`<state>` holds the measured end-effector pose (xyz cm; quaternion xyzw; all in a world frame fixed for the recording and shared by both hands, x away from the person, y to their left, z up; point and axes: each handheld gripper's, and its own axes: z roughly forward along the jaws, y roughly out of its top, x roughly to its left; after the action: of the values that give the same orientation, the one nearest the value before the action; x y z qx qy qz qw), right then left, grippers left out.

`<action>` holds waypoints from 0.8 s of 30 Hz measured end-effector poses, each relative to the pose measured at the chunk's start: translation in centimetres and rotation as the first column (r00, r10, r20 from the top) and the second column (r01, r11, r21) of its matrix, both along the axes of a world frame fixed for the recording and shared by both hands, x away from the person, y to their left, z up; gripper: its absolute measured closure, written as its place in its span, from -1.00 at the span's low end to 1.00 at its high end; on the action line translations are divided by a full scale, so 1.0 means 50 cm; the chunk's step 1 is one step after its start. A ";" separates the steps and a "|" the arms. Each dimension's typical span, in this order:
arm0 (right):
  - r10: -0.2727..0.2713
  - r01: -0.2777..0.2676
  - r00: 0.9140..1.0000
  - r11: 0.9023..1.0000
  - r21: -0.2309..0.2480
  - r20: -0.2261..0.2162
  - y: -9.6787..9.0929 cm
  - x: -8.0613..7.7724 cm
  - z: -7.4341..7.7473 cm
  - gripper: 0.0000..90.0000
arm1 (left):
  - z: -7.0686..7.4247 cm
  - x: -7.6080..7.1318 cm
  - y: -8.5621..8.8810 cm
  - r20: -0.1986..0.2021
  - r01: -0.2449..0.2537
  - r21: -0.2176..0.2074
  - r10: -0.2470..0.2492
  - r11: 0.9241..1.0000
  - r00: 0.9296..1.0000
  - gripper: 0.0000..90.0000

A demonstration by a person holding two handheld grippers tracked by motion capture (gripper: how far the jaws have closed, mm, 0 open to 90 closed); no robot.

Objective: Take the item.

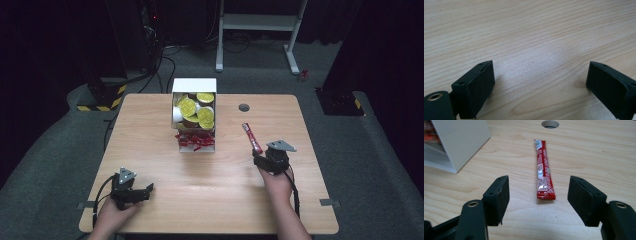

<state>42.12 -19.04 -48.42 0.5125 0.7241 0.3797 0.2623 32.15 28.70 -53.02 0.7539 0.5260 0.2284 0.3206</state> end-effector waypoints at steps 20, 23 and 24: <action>0.087 -0.086 0.996 0.996 0.008 -0.028 0.038 -0.119 -0.019 -0.68 | 0.000 0.000 0.000 0.000 0.000 0.000 0.000 1.000 1.000 -0.81; 0.103 -0.102 0.993 0.995 0.014 -0.059 0.045 -0.138 -0.039 -0.70 | 0.000 0.000 0.000 0.000 0.000 0.000 0.000 1.000 1.000 -0.81; 0.107 -0.107 0.992 0.994 0.007 -0.072 0.048 -0.144 -0.047 -0.70 | 0.000 0.000 0.000 0.000 0.000 0.000 0.000 1.000 1.000 -0.81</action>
<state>34.94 -16.66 -50.76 0.4866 0.7589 0.3759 0.2144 32.16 28.70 -53.02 0.7540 0.5258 0.2284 0.3207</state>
